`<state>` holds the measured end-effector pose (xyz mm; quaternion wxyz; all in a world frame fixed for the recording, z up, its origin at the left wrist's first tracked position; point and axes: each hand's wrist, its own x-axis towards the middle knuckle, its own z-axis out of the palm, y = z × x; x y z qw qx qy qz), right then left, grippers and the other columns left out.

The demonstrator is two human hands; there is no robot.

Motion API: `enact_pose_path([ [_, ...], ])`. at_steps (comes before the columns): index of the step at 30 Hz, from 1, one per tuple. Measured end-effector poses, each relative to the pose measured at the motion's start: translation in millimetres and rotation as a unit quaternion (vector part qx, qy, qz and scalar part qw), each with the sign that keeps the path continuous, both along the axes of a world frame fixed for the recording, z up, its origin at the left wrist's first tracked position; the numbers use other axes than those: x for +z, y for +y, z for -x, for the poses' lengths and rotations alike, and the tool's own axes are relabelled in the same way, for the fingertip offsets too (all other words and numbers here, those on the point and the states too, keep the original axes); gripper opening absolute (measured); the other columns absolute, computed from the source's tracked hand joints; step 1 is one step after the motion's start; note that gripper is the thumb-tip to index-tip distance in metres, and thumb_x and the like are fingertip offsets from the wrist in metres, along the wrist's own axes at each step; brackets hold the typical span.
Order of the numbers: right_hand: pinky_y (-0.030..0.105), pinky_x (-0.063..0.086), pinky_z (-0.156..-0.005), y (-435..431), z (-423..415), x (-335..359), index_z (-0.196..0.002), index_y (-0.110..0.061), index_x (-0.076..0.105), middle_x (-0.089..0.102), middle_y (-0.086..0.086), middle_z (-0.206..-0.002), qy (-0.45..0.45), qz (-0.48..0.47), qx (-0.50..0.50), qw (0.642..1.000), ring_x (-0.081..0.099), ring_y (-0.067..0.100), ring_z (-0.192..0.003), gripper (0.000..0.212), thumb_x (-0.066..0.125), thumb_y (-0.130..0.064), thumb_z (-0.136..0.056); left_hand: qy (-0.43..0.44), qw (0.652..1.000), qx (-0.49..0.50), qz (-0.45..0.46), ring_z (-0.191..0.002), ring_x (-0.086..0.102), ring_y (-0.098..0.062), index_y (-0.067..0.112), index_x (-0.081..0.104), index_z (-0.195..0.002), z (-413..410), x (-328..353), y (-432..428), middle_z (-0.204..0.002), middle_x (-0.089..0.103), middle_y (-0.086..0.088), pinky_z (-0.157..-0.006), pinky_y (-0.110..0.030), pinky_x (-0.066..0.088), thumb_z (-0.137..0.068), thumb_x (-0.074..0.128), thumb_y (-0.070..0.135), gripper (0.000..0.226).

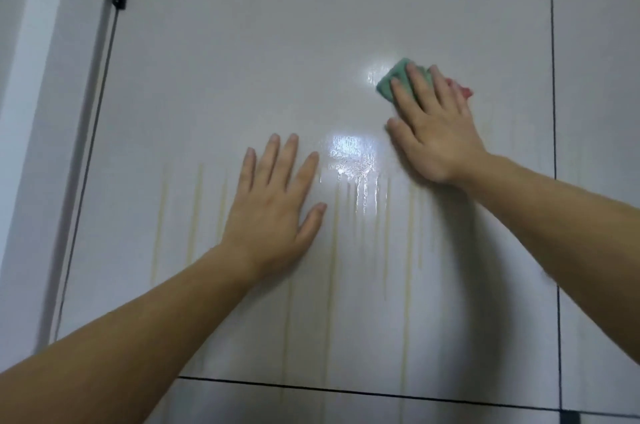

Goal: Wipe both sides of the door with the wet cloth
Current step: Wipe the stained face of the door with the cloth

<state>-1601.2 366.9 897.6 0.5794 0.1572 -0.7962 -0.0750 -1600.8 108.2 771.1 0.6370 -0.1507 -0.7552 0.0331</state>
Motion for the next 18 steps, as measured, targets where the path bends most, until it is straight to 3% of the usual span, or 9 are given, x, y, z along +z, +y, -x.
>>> enact_pose_path([
  [2, 0.045, -0.010, -0.125, -6, -2, -8, -0.163, -0.029, 0.004, -0.010, -0.001, -0.171, -0.003, 0.044, 0.011, 0.999, -0.013, 0.027, -0.157, 0.071, 0.014, -0.059, -0.100, -0.006, 1.000, -0.009, 0.009, -0.157, 0.011, -0.036, 0.019, 0.030, -0.160, 2, 0, 24, -0.169, 0.019, -0.015, -0.126, -0.057, 0.007, -0.100, 0.032, 0.051, 0.068],
  [6, 0.045, -0.009, -0.126, -2, -3, -66, -0.163, -0.028, 0.008, -0.004, -0.002, -0.171, -0.005, -0.107, 0.028, 0.994, -0.012, 0.025, -0.157, 0.069, 0.020, -0.059, -0.103, -0.007, 1.000, 0.015, 0.008, -0.156, 0.015, -0.039, 0.020, 0.035, -0.158, 7, -1, 39, -0.168, 0.022, -0.016, -0.125, -0.060, 0.012, -0.100, 0.034, 0.050, 0.066],
  [8, 0.042, -0.008, -0.126, 17, -1, -48, -0.163, -0.029, 0.009, -0.002, -0.003, -0.171, 0.001, -0.128, 0.015, 0.992, -0.009, 0.025, -0.157, 0.067, 0.020, -0.058, -0.103, -0.003, 1.000, 0.018, 0.012, -0.155, 0.017, -0.040, 0.019, 0.037, -0.158, 7, -1, 37, -0.167, 0.024, -0.016, -0.124, -0.060, 0.014, -0.100, 0.035, 0.049, 0.065],
  [13, 0.046, -0.008, -0.125, 30, 3, -1, -0.163, -0.028, 0.007, -0.006, 0.000, -0.171, 0.013, 0.085, 0.013, 0.996, -0.009, 0.029, -0.157, 0.069, 0.016, -0.057, -0.101, -0.005, 1.000, 0.018, 0.008, -0.155, 0.018, -0.040, 0.019, 0.038, -0.157, 6, -2, 39, -0.167, 0.026, -0.017, -0.124, -0.060, 0.015, -0.099, 0.034, 0.049, 0.065],
  [18, 0.046, -0.006, -0.127, 38, 3, -62, -0.163, -0.028, 0.009, -0.002, -0.001, -0.172, 0.004, -0.125, 0.016, 0.992, -0.009, 0.026, -0.157, 0.068, 0.023, -0.058, -0.104, 0.001, 1.000, 0.022, 0.015, -0.153, 0.020, -0.043, 0.016, 0.041, -0.156, 7, -2, 38, -0.165, 0.028, -0.019, -0.123, -0.062, 0.016, -0.098, 0.037, 0.049, 0.066],
])
